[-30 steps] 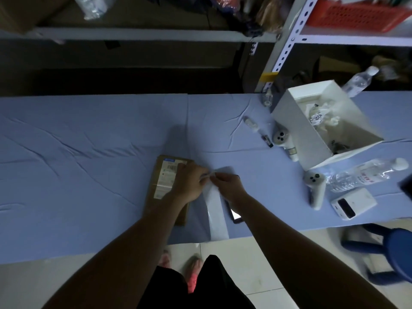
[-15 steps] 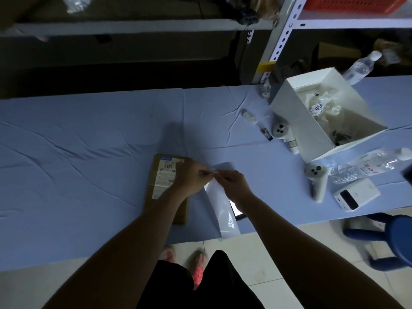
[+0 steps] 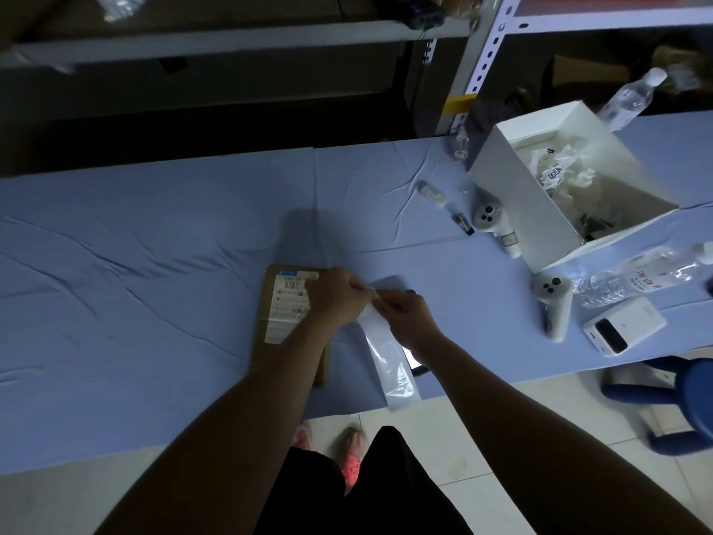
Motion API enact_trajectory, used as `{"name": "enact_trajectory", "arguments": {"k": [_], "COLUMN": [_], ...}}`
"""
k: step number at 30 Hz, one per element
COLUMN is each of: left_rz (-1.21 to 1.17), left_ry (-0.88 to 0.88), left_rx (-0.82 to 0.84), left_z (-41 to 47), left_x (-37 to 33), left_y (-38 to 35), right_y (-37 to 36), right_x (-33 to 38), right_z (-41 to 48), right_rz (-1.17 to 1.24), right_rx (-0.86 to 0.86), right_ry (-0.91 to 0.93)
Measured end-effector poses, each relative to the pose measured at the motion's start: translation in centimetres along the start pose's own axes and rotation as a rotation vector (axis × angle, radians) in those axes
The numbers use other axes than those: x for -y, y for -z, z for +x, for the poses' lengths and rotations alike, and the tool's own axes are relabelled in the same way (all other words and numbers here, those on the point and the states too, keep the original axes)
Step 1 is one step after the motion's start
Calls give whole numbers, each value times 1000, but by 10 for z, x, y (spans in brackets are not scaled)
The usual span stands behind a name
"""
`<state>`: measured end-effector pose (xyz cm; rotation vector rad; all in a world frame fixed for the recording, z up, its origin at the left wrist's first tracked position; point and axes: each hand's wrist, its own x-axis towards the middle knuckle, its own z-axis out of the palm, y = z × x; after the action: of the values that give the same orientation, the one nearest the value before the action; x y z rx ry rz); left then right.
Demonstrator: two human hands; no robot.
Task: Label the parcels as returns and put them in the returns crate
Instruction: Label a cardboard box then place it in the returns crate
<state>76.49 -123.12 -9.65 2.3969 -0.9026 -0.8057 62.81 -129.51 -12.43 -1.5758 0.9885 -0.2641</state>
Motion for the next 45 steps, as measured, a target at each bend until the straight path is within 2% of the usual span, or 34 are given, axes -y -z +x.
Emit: {"name": "enact_trajectory", "arguments": {"k": [5, 8, 11, 15, 17, 20, 22, 25, 27, 30, 32, 35, 40, 45], "left_rz": [-157, -381, -660, -834, -877, -985, -1004, -997, -998, -982, -999, -1006, -946, -834], "left_ry": [16, -36, -33, -15, -22, -45, -41, 6, 30, 30, 20, -8, 16, 143], "left_rx": [-210, -292, -268, -215, -192, -160, -142, -113, -87, -50, -19, 36, 122, -19], "left_z": [1, -3, -15, -31, -41, -55, -62, -69, -73, -80, -85, -93, -96, -94], "left_x": [5, 10, 17, 40, 51, 61, 68, 77, 85, 94, 99, 108, 119, 116], "left_y": [6, 22, 44, 58, 65, 75, 82, 86, 88, 90, 92, 93, 106, 114], "right_y": [-4, -10, -21, -35, -42, -52, -63, -73, -78, -88, -95, -103, -109, -114], "right_x": [-1, -10, -13, -11, -4, 14, 26, 37, 46, 67, 74, 77, 79, 83], "right_z": [2, 1, -1, -3, -10, -20, -27, -37, -46, -58, -62, -65, -74, -78], "right_rz": [-51, -90, -158, -277, -323, -270, -255, -168, 111, 711, 806, 802, 574, 361], "right_rx": [-59, -109, -149, -209, -325, -430, -365, -312, -289, -68, 22, 13, 41, 58], "right_ry": [-23, -47, -76, -117, -126, -14, -12, -112, -170, -305, -334, -301, -248, -151]}}
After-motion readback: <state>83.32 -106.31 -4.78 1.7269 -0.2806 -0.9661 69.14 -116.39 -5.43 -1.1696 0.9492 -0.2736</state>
